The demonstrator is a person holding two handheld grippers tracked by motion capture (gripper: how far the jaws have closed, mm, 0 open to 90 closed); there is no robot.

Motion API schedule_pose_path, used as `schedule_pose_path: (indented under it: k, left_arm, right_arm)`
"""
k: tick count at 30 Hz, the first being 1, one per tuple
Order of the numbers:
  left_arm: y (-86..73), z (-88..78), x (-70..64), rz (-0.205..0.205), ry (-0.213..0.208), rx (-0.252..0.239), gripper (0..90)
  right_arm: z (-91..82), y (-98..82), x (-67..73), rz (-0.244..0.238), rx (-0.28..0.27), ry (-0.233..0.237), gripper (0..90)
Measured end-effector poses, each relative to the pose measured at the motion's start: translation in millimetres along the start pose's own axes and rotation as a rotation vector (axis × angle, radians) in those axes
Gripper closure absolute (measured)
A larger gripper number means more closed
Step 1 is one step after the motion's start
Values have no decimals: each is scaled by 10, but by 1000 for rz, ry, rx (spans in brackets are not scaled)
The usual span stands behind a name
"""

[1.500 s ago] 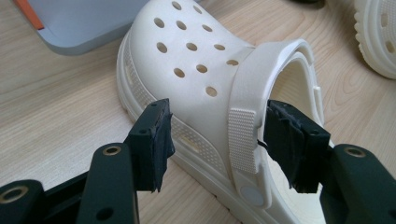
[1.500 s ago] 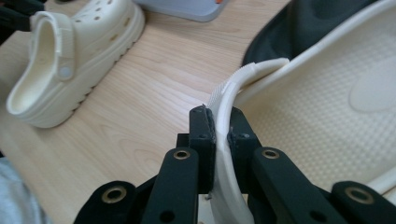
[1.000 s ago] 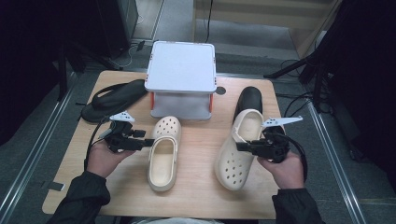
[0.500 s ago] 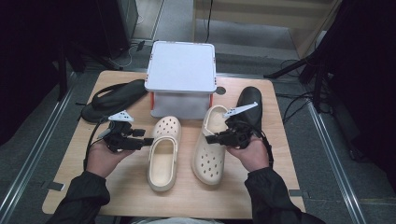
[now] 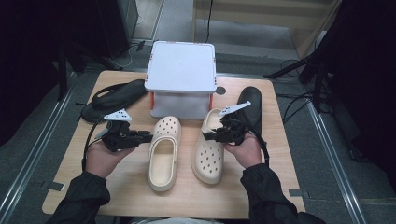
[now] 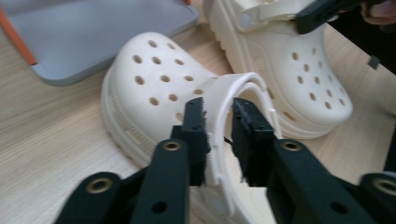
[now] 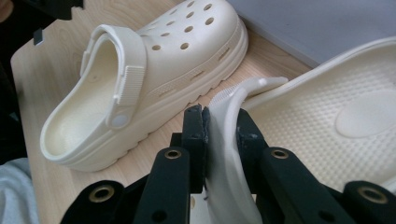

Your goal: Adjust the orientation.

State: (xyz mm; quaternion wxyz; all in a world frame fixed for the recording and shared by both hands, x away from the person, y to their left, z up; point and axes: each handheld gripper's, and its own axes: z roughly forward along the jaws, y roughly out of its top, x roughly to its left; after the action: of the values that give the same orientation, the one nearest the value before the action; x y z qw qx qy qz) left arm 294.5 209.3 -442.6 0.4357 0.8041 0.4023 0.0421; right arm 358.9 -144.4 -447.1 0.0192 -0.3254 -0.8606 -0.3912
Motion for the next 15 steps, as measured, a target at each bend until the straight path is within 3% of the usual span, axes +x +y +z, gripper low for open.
schedule_pose_path:
  k: [3,8,10,12,15]
  left_arm:
    - [17,35,-80,21,-10,13,835]
    - [36,81,-182,40,-21,27,882]
    - [36,94,-208,45,-24,30,882]
    - [34,100,-231,40,-27,26,881]
    - [37,96,-265,33,-29,12,886]
  right_arm:
    - [10,-12,-26,2,-2,0,768]
    - [98,-32,-20,-37,21,-35,711]
    - [103,-28,-15,-43,6,-27,679]
    - [71,-12,-5,-50,-27,-29,585]
    - [-23,7,25,-66,-57,-49,596]
